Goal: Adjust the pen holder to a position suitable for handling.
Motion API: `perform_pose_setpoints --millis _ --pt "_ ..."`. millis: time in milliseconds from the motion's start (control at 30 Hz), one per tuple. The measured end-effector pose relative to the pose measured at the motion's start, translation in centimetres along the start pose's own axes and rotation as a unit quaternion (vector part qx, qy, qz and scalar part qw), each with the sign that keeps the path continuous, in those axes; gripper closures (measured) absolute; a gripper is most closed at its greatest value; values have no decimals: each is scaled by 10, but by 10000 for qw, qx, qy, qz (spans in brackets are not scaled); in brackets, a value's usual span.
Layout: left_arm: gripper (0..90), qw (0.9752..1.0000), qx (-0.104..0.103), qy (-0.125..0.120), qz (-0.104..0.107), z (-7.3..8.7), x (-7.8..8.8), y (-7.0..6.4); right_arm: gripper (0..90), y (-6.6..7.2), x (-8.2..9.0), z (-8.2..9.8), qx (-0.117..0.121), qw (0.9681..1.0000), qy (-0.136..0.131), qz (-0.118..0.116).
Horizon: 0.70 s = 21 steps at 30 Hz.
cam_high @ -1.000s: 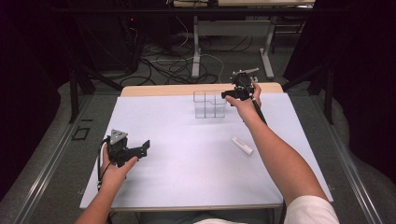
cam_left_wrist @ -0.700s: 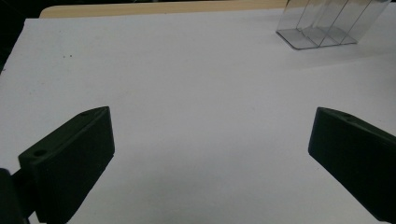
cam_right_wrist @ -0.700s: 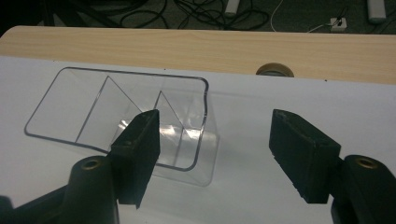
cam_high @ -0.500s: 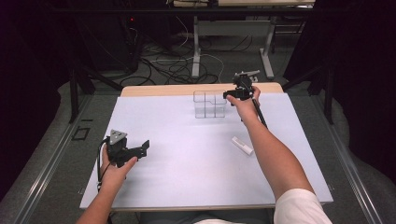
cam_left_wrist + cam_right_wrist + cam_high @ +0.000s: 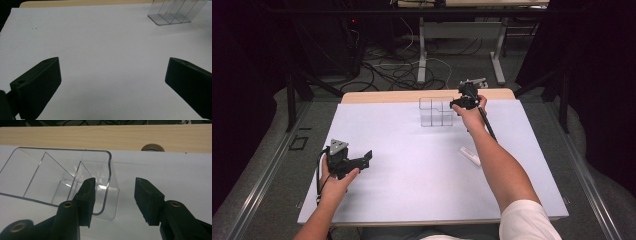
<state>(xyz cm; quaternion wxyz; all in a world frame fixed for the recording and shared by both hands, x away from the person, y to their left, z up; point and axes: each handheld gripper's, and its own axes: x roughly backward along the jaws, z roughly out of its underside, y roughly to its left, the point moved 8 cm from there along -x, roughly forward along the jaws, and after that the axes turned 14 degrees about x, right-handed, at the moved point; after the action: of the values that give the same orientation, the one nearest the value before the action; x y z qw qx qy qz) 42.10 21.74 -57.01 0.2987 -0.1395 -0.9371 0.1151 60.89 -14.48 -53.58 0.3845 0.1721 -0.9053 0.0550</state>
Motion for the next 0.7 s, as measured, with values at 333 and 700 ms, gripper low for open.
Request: perform_pose_setpoints --millis 333,700 --pt "4 10000 17 24 17 1 -1 -1 711 4 -5 6 -61 9999 56 61" --pt "4 10000 5 45 23 2 -1 -1 846 12 -5 6 -108 9998 2 170"
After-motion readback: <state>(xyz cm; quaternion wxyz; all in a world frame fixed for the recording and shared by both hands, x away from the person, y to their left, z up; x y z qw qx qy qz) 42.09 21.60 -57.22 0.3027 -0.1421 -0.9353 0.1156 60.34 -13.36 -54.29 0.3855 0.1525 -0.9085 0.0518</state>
